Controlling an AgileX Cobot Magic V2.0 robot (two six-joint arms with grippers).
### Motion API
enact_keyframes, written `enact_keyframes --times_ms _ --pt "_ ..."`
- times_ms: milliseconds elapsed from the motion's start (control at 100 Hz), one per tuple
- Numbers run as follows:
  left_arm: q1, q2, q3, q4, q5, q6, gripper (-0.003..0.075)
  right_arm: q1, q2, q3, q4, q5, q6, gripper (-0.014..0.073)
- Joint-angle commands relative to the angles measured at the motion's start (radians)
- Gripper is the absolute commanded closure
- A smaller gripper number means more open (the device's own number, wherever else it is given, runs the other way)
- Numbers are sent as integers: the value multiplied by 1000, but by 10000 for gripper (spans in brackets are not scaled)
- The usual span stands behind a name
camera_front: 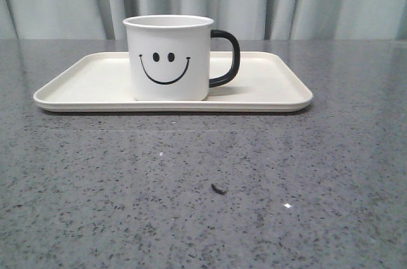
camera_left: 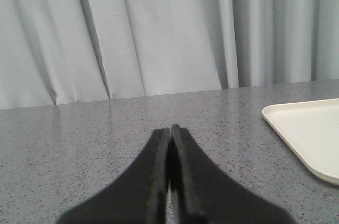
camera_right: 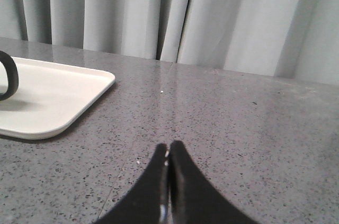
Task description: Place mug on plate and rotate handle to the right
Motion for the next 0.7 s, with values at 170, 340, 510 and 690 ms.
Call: enact_keyframes --times_ms 170,340,510,690 --pt "-3 -32 2 -2 -79 -8 739 -1 -14 -2 -428 -78 424 692" --pt "-3 -32 2 -2 -79 -8 739 -1 -14 -2 -501 -75 493 692" --pt "-3 -32 2 -2 -79 -8 739 -1 -14 -2 -502 -39 492 692" --pt "-3 -32 2 -2 -79 -8 739 -1 -14 -2 -502 -19 491 692"
